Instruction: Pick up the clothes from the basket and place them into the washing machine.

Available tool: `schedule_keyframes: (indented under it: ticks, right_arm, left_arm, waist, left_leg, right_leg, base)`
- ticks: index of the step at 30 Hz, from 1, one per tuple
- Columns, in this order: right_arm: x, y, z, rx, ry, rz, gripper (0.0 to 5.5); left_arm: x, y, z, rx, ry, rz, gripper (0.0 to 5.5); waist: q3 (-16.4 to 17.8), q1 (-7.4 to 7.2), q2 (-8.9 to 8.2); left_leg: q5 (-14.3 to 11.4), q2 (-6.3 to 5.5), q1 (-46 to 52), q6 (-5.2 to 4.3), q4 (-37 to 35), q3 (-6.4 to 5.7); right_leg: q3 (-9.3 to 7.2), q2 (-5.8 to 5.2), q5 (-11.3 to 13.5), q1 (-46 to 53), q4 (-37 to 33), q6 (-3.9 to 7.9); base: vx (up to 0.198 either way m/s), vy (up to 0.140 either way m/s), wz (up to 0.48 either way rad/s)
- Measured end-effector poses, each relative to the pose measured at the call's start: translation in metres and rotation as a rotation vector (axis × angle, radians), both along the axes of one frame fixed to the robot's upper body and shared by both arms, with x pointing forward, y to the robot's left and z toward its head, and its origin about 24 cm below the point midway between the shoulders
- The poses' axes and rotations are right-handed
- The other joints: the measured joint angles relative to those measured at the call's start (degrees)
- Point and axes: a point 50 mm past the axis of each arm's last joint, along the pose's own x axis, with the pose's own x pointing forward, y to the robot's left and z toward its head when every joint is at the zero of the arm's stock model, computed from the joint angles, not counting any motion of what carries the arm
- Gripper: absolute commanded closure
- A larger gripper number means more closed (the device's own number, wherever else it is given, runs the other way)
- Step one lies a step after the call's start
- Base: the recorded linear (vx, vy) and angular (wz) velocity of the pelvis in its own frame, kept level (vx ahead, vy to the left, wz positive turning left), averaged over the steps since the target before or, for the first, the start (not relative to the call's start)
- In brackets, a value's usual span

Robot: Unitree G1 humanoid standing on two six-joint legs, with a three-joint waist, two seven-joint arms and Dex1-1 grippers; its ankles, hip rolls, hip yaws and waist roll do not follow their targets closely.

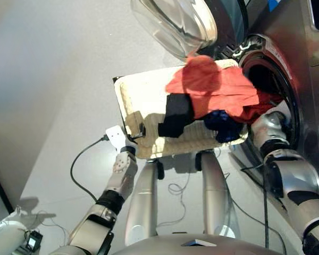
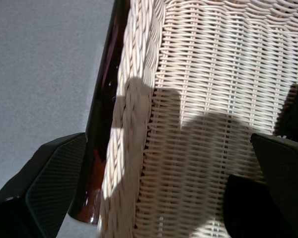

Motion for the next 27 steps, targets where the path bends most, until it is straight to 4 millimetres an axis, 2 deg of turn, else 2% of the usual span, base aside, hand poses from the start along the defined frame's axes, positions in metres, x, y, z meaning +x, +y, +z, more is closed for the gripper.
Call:
schedule_keyframes:
  ticks: [2,5,6,7,11,16,18,21,24,27]
  right_arm:
    - [-0.004,-0.004,0.010,-0.015,-0.059,-0.059,5.50]
    - [-0.009,-0.010,0.010,-0.013,-0.059,-0.112,5.50]
    - [-0.009,-0.009,0.010,-0.016,-0.057,-0.109,4.66]
    - [-0.008,-0.008,0.009,-0.033,-0.052,-0.091,0.00]
    - [0.000,0.011,-0.006,-0.074,-0.044,0.103,0.00]
    - [0.009,0.065,-0.038,-0.074,-0.024,0.396,0.00]
    - [0.011,0.092,-0.047,-0.110,-0.012,0.534,0.00]
    - [0.010,0.122,-0.058,-0.169,0.013,0.715,0.00]
    - [0.005,0.148,-0.074,-0.265,0.089,0.908,0.00]
    - [-0.001,0.171,-0.088,-0.346,0.174,1.073,0.00]
  left_arm:
    - [0.002,0.000,0.003,0.000,-0.011,-0.001,0.00]
    - [0.008,-0.002,0.009,0.002,-0.033,-0.006,0.00]
    - [0.008,-0.002,0.010,0.002,-0.037,-0.004,0.00]
    - [0.008,-0.002,0.009,0.003,-0.037,-0.002,0.00]
    - [0.012,-0.005,0.011,-0.006,-0.046,-0.003,0.00]
    - [0.023,-0.015,0.018,-0.007,-0.064,-0.034,0.00]
    - [0.026,-0.016,0.021,-0.003,-0.067,-0.037,0.00]
    - [0.029,-0.019,0.023,0.004,-0.077,-0.056,0.00]
    - [0.029,-0.023,0.019,0.004,-0.058,-0.064,0.00]
    - [0.026,-0.024,0.008,0.009,-0.017,-0.066,0.00]
  waist:
    - [0.0,-0.09,0.01]
    - [0.0,-0.04,0.04]
    - [0.0,-0.06,0.05]
    - [0.0,-0.08,0.07]
    - [-0.1,-0.33,0.11]
    - [-0.1,-1.13,0.09]
    - [-0.2,-1.87,-0.08]
    - [-0.9,-2.09,-0.48]
    - [-1.6,-2.14,-1.21]
    - [-2.2,-2.15,-2.12]
  left_leg:
    - [-0.5,-0.26,-0.9,0.24,0.9,0.03]
    - [-0.6,-0.71,-1.3,0.40,1.1,-0.10]
    - [-0.7,-0.76,-1.3,0.48,1.1,-0.06]
    - [-0.7,-0.80,-1.3,0.51,1.1,-0.02]
    - [-0.7,-0.72,-1.2,0.50,1.1,0.05]
    - [-0.7,-0.46,0.6,0.44,0.5,-0.04]
    - [-0.5,-0.42,1.6,0.37,-0.3,-0.10]
    - [0.1,-0.42,3.5,0.13,-2.2,-0.09]
    - [1.2,-0.29,5.7,-0.27,-4.6,-0.48]
    - [2.0,-0.24,8.0,-0.43,-7.1,-0.38]
  right_leg:
    - [0.31,-0.15,0.0,-0.9,0.4,0.34]
    - [0.28,-0.60,-0.2,-1.2,0.8,0.64]
    - [0.31,-0.61,-0.2,-1.2,0.8,0.69]
    - [0.33,-0.58,-0.2,-1.2,0.8,0.72]
    - [0.40,-0.51,-0.2,-1.3,1.0,0.70]
    - [0.28,-0.35,-0.3,0.3,0.8,0.76]
    - [0.20,-0.31,-0.5,1.2,0.4,0.94]
    - [0.12,-0.30,-0.4,2.6,-0.4,0.85]
    - [-0.40,-0.18,-0.1,4.3,-1.6,0.51]
    - [-0.46,-0.08,-0.2,6.0,-2.7,0.63]
  base:
    - [0.000,0.000,0.000]
    - [0.000,0.000,0.000]
    - [0.000,0.000,0.000]
    - [0.000,0.000,0.000]
    - [-0.003,-0.016,-0.006]
    - [0.000,0.000,0.000]
    - [0.000,0.000,0.000]
    - [-0.012,-0.018,-0.006]
    - [0.000,0.000,0.000]
    - [-0.069,-0.009,-0.006]
